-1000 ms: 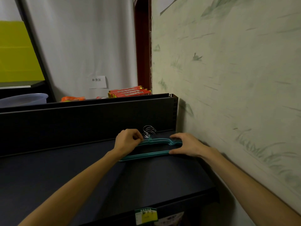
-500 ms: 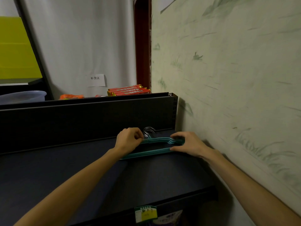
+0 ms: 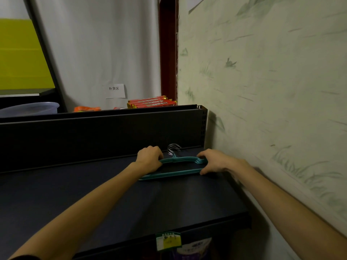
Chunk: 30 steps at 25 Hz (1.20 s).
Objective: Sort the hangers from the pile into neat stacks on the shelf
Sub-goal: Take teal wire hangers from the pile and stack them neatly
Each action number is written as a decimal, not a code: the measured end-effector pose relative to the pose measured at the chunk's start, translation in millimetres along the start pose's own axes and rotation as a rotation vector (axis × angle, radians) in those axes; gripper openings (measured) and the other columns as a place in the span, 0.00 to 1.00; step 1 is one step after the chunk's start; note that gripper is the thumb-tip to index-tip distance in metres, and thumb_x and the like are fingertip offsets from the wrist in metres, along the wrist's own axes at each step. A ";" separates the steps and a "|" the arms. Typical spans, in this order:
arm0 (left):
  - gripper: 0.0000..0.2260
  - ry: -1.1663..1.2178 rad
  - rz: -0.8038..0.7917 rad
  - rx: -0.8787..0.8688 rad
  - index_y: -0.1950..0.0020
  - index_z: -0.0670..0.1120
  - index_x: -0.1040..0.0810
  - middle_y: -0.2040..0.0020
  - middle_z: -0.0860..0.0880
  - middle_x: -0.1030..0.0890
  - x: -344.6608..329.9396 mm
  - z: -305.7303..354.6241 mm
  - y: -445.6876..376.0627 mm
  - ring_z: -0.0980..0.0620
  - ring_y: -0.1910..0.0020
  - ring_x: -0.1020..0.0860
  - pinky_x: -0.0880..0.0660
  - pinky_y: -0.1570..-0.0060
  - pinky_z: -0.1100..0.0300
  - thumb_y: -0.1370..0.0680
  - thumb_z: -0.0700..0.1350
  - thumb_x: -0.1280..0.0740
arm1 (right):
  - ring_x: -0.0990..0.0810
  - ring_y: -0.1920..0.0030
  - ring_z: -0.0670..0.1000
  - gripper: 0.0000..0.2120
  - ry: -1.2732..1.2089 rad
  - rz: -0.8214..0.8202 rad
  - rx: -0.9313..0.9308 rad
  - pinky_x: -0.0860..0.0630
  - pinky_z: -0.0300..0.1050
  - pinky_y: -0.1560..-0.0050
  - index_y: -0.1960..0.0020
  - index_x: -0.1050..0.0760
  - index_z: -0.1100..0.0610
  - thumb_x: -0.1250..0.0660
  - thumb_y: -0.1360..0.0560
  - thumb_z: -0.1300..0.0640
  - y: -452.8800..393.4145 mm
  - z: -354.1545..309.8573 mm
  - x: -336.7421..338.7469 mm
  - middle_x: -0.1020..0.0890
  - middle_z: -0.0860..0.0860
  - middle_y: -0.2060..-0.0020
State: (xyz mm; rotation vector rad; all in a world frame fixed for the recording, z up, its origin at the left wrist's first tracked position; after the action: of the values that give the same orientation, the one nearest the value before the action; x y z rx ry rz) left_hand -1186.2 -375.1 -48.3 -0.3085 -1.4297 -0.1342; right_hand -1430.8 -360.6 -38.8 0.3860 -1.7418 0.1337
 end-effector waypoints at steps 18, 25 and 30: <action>0.23 0.239 -0.054 0.016 0.28 0.52 0.28 0.41 0.52 0.17 8.6 -26.9 21.9 0.54 0.46 0.19 0.21 0.47 0.55 0.20 0.60 0.34 | 0.36 0.25 0.56 0.55 0.012 -0.142 -0.071 0.36 0.50 0.25 0.19 0.47 0.54 0.20 0.36 0.43 -6.8 -9.5 3.0 0.37 0.53 0.22; 0.37 -0.039 0.163 0.042 0.24 0.50 0.30 0.21 0.48 0.35 52.5 -151.2 165.3 0.47 0.24 0.34 0.38 0.25 0.48 0.22 0.71 0.56 | 0.51 0.20 0.51 0.44 -0.171 0.504 0.183 0.48 0.56 0.21 0.20 0.43 0.52 0.32 0.28 0.33 24.6 -168.9 -23.9 0.39 0.49 0.22; 0.36 -0.282 0.273 0.314 0.28 0.49 0.26 0.22 0.45 0.33 100.5 -338.6 357.5 0.44 0.24 0.35 0.44 0.22 0.42 0.20 0.69 0.59 | 0.50 0.20 0.51 0.36 -0.234 0.620 0.482 0.49 0.51 0.22 0.22 0.38 0.54 0.32 0.24 0.40 11.2 -414.2 -88.8 0.37 0.49 0.23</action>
State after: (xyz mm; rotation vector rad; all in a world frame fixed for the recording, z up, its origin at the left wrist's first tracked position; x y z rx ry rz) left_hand -751.7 -122.9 -32.4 -0.2662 -1.6437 0.3667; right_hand -1034.7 -209.9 -36.7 0.1965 -2.0077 0.9992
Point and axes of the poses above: each hand's wrist, its own y-axis away from the middle knuckle, its own x-axis out of the back of the hand, z = x × y, the point moved 5 cm from there along -y, towards the middle knuckle
